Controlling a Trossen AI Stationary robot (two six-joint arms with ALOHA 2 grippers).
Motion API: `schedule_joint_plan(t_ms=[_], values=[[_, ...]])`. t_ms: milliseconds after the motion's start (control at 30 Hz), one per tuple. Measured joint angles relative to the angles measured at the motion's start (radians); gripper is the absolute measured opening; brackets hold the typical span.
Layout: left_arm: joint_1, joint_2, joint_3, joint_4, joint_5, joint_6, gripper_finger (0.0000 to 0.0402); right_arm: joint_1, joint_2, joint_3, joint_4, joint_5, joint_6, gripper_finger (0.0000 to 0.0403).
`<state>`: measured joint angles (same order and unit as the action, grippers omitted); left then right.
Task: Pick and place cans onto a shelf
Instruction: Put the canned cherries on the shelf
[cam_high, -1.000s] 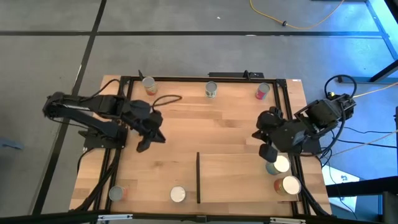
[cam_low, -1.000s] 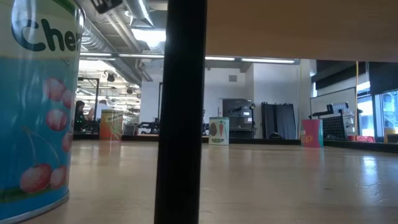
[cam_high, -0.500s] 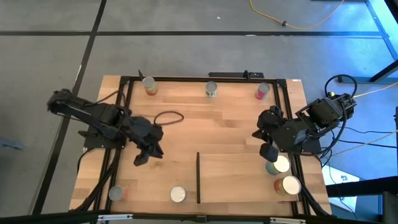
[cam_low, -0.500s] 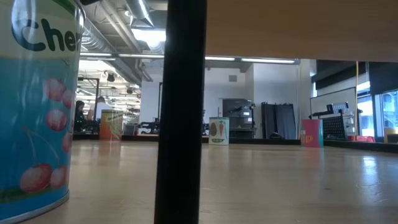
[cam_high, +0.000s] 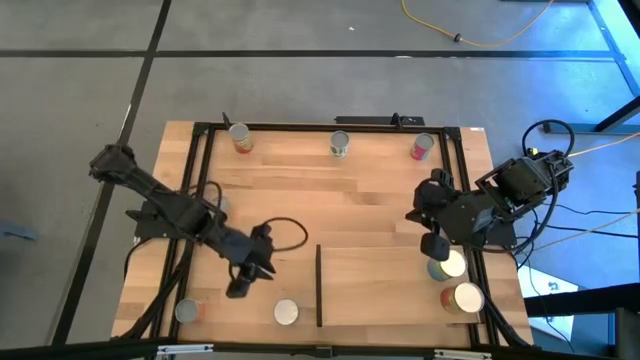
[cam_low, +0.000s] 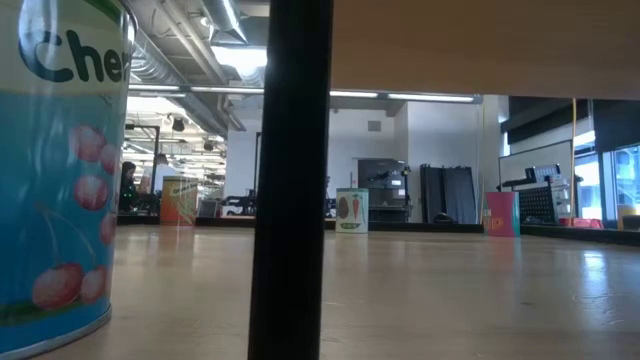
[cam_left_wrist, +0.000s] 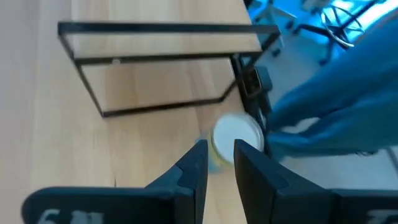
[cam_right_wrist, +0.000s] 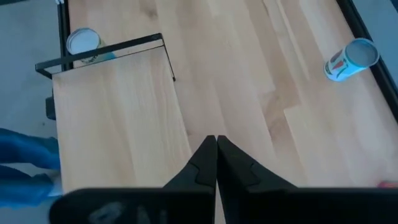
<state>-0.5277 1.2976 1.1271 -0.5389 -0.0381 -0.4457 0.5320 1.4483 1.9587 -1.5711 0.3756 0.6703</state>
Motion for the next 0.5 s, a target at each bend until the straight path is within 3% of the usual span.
schedule_joint_plan(t_ms=[133, 500], values=[[-0.048, 0.071, 0.0, 0.036, -0.085, -0.051, 0.007, 0.0, -0.001, 0.0, 0.0, -0.002, -0.026, 0.0006], [-0.166, 0.258, 0.001, 0.158, -0.167, -0.186, 0.007, 0.0, -0.002, 0.0, 0.0, -0.002, -0.104, 0.0006]])
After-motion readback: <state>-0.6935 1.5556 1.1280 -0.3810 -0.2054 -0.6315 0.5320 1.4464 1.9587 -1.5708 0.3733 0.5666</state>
